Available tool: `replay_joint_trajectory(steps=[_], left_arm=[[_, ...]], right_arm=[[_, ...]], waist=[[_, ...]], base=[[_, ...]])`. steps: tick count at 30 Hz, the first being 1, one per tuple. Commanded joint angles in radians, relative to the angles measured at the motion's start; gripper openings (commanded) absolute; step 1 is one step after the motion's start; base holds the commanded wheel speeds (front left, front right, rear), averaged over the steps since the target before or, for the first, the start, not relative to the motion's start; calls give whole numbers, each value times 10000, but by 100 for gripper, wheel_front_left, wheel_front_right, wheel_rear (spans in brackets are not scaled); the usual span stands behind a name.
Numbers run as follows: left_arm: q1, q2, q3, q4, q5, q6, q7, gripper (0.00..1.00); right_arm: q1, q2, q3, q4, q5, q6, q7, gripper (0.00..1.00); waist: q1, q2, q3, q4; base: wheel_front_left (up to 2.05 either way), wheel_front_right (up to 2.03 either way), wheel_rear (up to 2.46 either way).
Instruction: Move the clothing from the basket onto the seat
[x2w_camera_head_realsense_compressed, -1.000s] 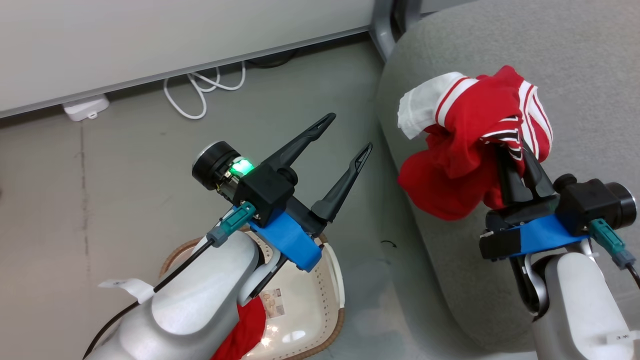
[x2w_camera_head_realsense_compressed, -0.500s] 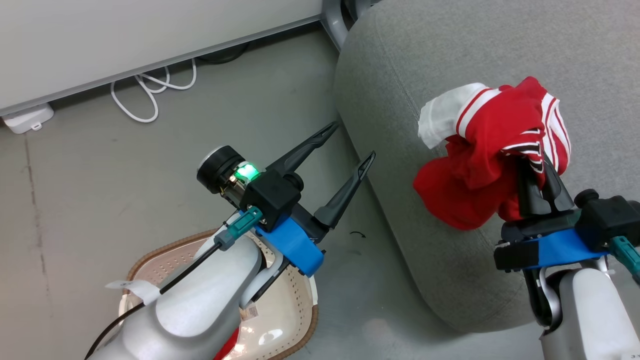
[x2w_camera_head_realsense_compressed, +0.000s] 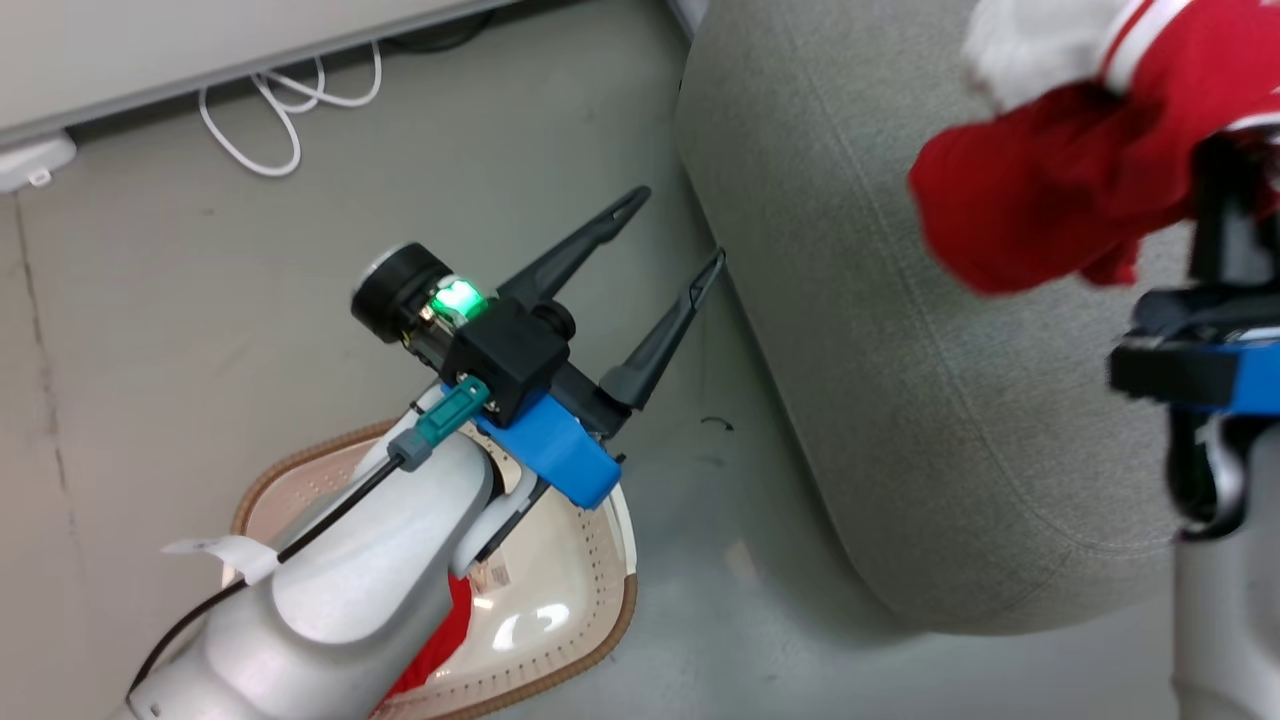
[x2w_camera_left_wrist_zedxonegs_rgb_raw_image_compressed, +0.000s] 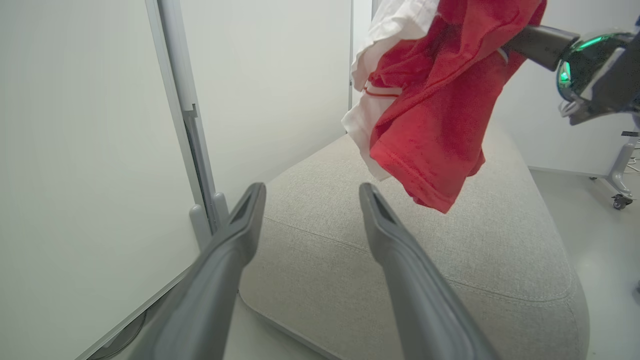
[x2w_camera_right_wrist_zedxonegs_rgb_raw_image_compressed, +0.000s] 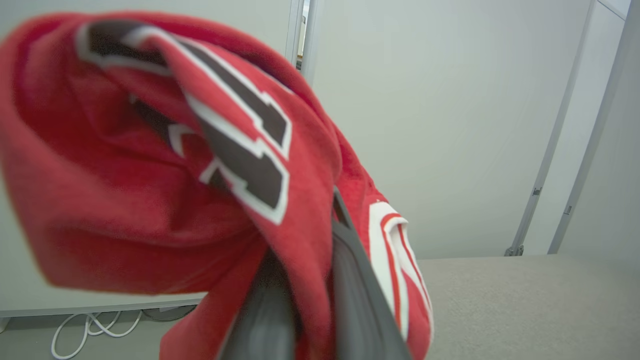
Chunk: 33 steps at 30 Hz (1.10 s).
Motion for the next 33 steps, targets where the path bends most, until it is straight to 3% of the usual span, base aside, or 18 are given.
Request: replay_joint_trajectory(steps=[1,7,17,25,33], left_arm=[[-276,148,100,-137,100,62,6,100],[-760,461,227,-519,240,82,120,100],[-1364,851,244,-1090,478,17,355,100],[-1644,1070,210,-1423,633,47,481,100],[-1694,1238,136,-1586,675,85,556,100]], right_arm=[[-586,-207,-367,-189,10,5,-38,0],[-2192,-680,-1400,-368,-47,5,-38,0],[-4073,-1634,-2439,440,-172,3,-38,0],[-4830,-2212,-3168,2477,-280,3,-38,0],[-5282,-2329,-3426,5215,-179,3,-37,0]], waist=[[0,0,552,177],[0,0,1667,451],[0,0,3195,767],[0,0,4079,864],[0,0,4493,869]], base=[[0,0,0],[0,0,0],[0,0,0],[0,0,0],[0,0,0]])
